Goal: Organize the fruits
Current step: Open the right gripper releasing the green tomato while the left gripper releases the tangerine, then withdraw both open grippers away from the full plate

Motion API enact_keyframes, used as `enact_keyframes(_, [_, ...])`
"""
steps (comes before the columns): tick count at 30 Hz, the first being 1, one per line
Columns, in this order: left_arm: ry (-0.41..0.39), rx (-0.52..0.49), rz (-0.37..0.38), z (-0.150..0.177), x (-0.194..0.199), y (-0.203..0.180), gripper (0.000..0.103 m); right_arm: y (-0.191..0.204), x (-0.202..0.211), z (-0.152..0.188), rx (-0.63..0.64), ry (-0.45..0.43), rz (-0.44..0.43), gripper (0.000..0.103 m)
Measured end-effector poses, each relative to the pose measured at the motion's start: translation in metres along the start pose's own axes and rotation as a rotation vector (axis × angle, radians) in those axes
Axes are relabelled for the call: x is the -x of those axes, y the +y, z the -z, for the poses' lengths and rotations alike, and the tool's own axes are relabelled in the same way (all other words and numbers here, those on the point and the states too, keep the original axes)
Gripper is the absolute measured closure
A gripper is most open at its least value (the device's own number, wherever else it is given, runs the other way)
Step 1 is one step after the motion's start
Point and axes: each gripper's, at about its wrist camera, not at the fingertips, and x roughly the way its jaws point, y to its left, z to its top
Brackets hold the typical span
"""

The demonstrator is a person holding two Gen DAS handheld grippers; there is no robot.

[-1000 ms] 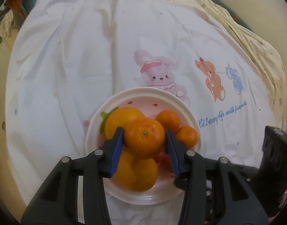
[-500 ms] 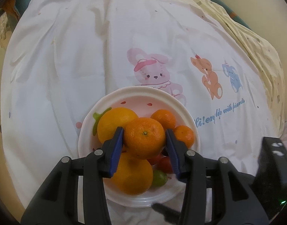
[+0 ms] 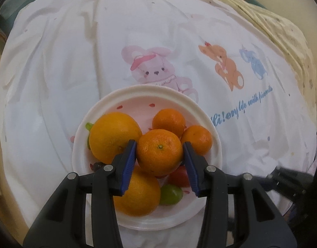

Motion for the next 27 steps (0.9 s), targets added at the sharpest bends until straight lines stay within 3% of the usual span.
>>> enact_keyframes(2, [0.028, 0.000, 0.008, 0.002, -0.004, 0.000, 0.061, -0.002, 0.000, -0.002, -0.004, -0.002, 0.003, 0.040])
enact_keyframes(4, [0.021, 0.002, 0.015, 0.004, -0.002, 0.001, 0.051, -0.004, 0.003, -0.001, -0.002, -0.003, 0.006, 0.040])
enact_keyframes(6, [0.002, 0.004, 0.007, 0.004, 0.003, 0.001, 0.029, -0.003, 0.003, -0.002, 0.001, -0.002, 0.009, 0.040])
enact_keyframes(8, [-0.019, 0.008, 0.005, 0.003, 0.009, 0.001, 0.021, -0.003, 0.003, -0.002, -0.001, -0.002, 0.018, 0.040])
enact_keyframes(14, [-0.078, 0.027, 0.006, 0.006, 0.035, 0.011, 0.021, -0.004, 0.005, 0.001, -0.015, -0.003, 0.035, 0.040])
enact_keyframes(20, [-0.213, -0.004, -0.114, 0.019, 0.080, 0.014, 0.021, 0.002, 0.026, 0.004, -0.010, -0.042, 0.040, 0.039])
enact_keyframes(24, [-0.263, 0.010, -0.175, 0.035, 0.102, 0.020, 0.021, 0.006, 0.045, 0.012, -0.031, -0.093, 0.035, 0.029])
enact_keyframes(27, [-0.258, 0.054, -0.133, 0.048, 0.111, 0.030, 0.020, 0.008, 0.059, 0.019, -0.051, -0.138, 0.043, 0.022])
